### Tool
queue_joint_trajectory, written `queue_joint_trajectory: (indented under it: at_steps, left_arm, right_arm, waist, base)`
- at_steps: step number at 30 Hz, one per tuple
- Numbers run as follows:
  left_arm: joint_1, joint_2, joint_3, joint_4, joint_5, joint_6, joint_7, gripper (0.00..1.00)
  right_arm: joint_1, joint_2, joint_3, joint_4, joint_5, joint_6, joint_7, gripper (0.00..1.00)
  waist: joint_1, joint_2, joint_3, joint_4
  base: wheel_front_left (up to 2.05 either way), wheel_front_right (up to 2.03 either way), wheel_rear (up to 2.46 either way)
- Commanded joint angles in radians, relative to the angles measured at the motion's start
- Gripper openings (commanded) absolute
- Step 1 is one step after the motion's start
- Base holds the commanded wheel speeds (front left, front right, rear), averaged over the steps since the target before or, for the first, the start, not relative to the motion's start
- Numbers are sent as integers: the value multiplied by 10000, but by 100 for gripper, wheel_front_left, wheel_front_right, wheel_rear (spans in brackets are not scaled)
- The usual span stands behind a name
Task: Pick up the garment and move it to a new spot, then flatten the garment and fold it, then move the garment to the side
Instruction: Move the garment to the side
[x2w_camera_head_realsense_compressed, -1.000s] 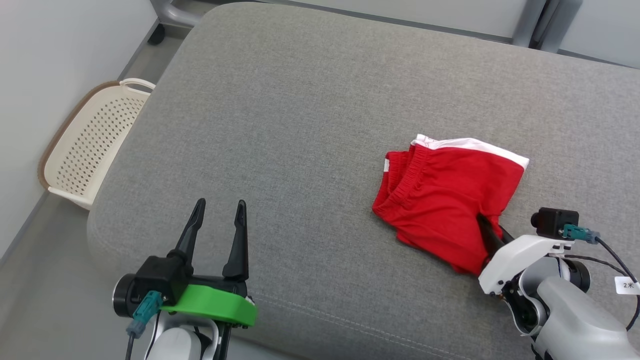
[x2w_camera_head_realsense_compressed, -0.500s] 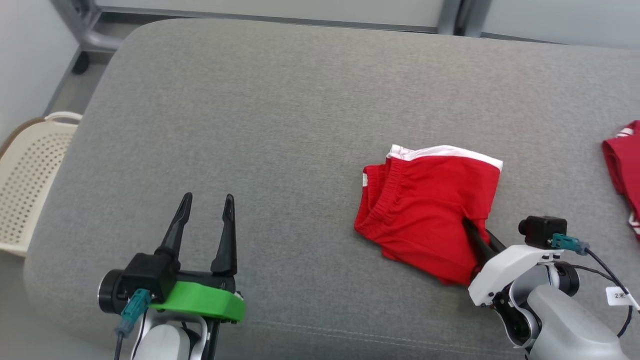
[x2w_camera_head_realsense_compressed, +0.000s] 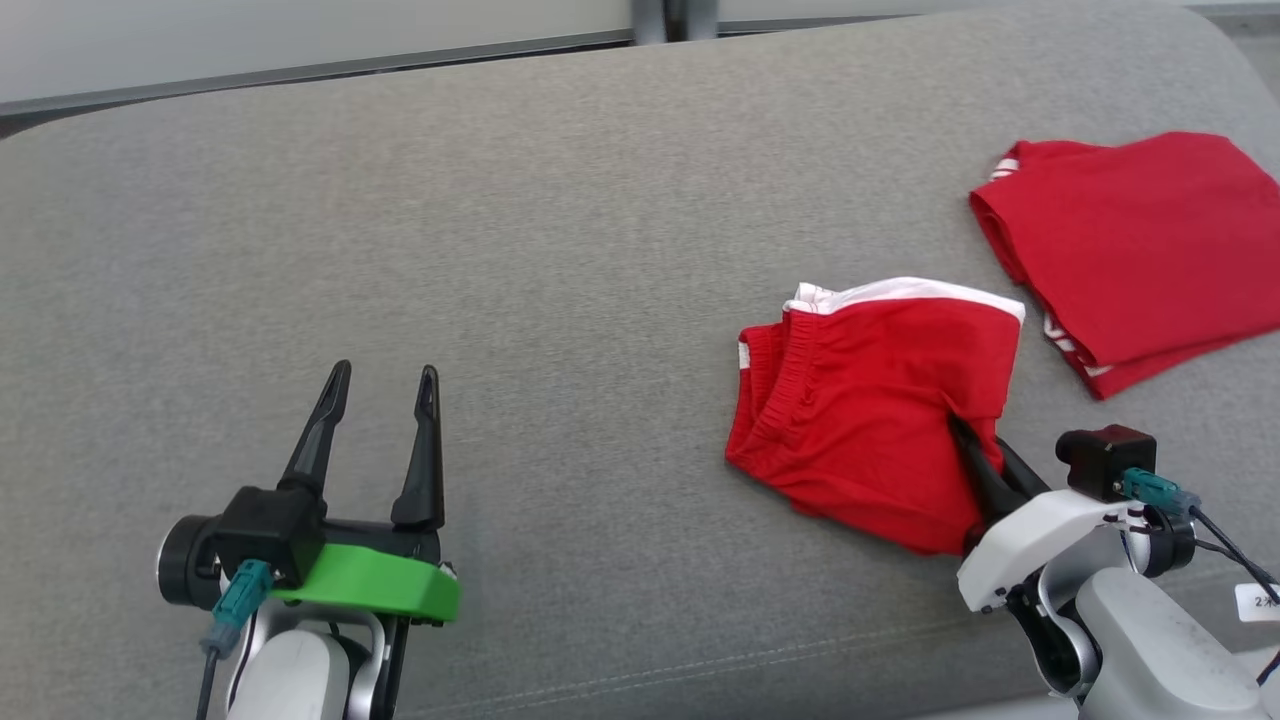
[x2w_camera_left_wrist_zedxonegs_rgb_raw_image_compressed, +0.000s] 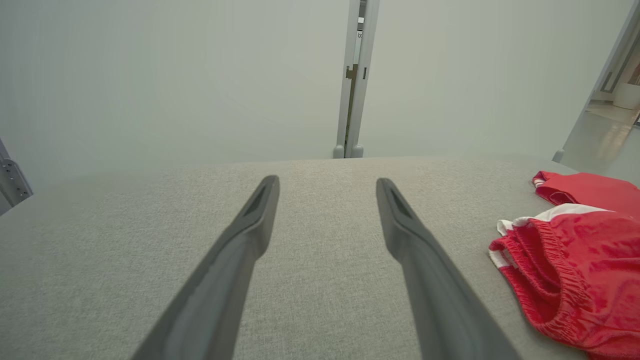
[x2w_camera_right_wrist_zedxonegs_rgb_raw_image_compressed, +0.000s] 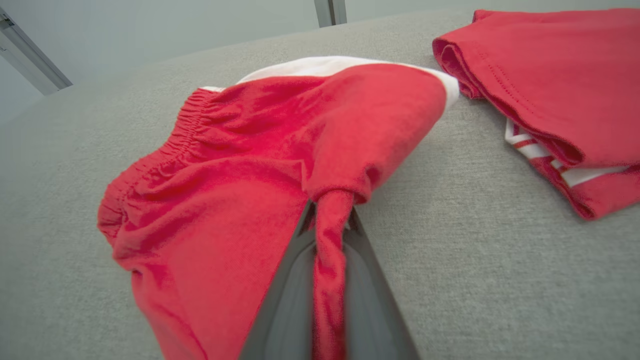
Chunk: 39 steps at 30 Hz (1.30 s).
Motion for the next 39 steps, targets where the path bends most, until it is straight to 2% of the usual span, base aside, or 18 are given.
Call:
queue_joint_trajectory:
  at_steps: [1,9,16,22,29,36,37,38,39]
  left_arm:
    - [-227,120,11,-44,41,6,42,100]
    - [-583,248,-164,-245,135,-68,250,100]
    - [-1112,350,-348,-389,243,-138,409,100]
    - [-1621,371,-557,-464,344,-227,470,100]
    - [-2221,412,-790,-543,414,-323,467,100]
    - [-2705,466,-929,-589,477,-369,436,100]
    - [-2761,459,-949,-590,485,-377,421,100]
    - [-2799,456,-971,-578,484,-379,403,100]
    - [-2834,453,-973,-554,479,-372,382,100]
  right_arm:
    - [-152,22,-48,-79,-192,-4,-33,0]
    - [-1138,-270,286,-140,-802,-4,-36,0]
    - [-3184,-1332,1797,238,-1388,-4,90,0]
    - [-5251,-2427,3324,854,-1054,-9,280,0]
    - [-7172,-3526,4323,2024,-479,-9,461,0]
    - [-8273,-3791,4949,3102,4,-9,708,0]
    - [-8387,-3749,4865,3331,98,-9,653,44]
    - [-8444,-3699,4770,3626,145,-10,637,100]
    - [-8463,-3615,4717,3843,183,-9,565,100]
  waist:
    - [0,-1,382,-1302]
    - [0,-1,880,-1933]
    - [0,-1,1546,-2133]
    - [0,-1,2219,-1999]
    - [0,-1,3113,-1656]
    - [0,-1,3909,-1328]
    - [0,-1,3986,-1286]
    - [0,-1,4049,-1248]
    - [0,-1,4095,-1222]
  base:
    - [0,0,0]
    - [0,0,0]
    - [0,0,0]
    - [0,0,0]
    - [0,0,0]
    - [0,0,0]
    - [0,0,0]
    - [0,0,0]
    - [0,0,0]
